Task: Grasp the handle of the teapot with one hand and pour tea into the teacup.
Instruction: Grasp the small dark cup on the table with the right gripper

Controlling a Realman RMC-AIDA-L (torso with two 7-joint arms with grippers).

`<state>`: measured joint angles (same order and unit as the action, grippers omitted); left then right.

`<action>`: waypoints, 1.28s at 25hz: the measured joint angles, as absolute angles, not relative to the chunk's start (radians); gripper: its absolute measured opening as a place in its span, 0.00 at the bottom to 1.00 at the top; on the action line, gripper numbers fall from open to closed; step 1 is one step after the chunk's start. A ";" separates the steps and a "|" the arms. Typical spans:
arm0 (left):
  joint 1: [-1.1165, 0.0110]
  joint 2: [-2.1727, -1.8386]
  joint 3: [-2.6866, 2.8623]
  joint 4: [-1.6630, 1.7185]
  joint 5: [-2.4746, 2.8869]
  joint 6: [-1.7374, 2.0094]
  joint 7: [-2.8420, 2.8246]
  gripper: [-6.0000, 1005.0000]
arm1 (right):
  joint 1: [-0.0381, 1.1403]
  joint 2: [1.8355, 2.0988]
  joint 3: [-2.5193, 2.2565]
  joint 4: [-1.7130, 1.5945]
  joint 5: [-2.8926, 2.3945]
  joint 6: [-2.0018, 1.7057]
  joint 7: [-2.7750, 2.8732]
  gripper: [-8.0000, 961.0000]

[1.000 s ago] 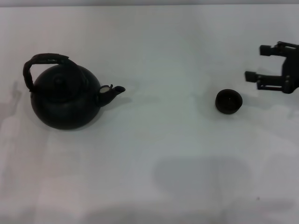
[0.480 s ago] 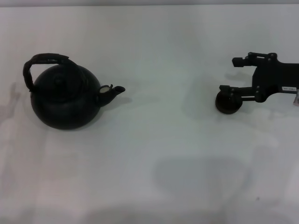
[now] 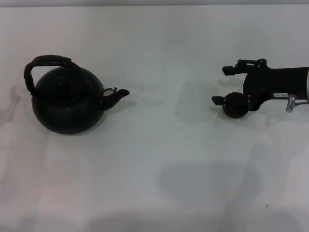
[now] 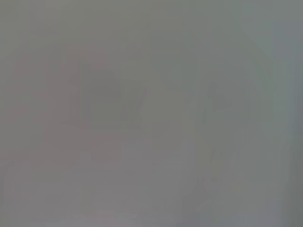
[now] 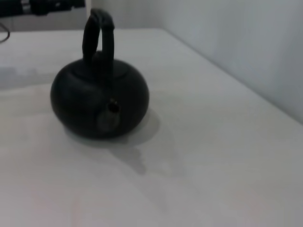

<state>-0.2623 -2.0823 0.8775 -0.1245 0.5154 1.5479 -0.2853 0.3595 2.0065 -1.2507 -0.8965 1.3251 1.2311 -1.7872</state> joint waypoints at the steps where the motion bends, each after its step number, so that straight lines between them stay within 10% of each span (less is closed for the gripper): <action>1: -0.262 -2.082 0.877 -0.124 0.515 1.548 -0.285 0.83 | 0.363 2.007 -1.256 -0.893 1.311 1.227 -1.783 0.88; 32: -0.264 -2.086 0.877 -0.123 0.517 1.549 -0.284 0.83 | 0.365 2.006 -1.260 -0.864 1.115 1.157 -1.712 0.89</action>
